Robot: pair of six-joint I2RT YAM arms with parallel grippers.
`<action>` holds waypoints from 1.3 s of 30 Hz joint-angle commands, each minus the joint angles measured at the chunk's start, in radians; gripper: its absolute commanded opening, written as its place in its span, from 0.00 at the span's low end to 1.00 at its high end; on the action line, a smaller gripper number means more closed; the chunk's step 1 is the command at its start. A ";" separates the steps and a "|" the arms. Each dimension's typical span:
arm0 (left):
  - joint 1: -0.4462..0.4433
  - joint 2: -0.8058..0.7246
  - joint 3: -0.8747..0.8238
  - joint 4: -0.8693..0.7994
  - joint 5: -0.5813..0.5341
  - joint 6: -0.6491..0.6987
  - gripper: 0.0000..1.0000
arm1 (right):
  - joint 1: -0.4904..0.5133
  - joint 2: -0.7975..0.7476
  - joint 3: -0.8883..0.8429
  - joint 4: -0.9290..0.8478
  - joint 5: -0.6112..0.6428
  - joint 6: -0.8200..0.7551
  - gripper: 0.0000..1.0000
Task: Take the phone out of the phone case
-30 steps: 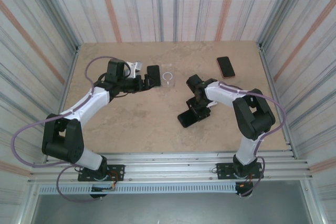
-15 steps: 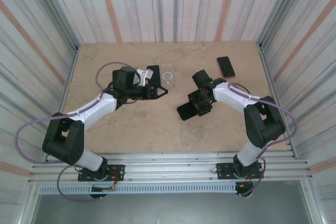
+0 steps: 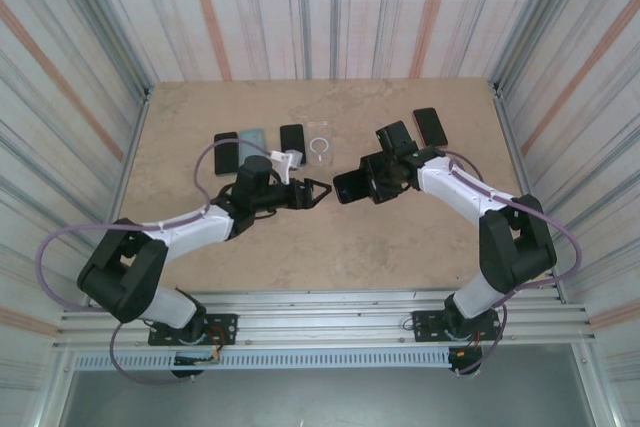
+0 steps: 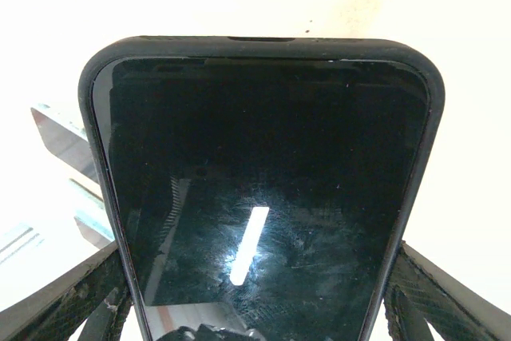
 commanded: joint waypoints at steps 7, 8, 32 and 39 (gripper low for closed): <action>-0.057 0.158 -0.008 0.341 -0.068 -0.078 0.70 | -0.017 -0.057 0.003 0.086 -0.028 0.094 0.43; -0.058 0.179 -0.006 0.369 -0.068 -0.086 0.69 | -0.018 -0.059 0.004 0.091 -0.031 0.091 0.43; -0.094 0.382 0.146 0.569 -0.035 -0.133 0.22 | -0.028 -0.115 -0.009 0.080 -0.053 0.116 0.44; -0.075 0.362 0.140 0.561 -0.012 -0.147 0.07 | -0.027 -0.117 -0.018 0.088 -0.053 0.102 0.61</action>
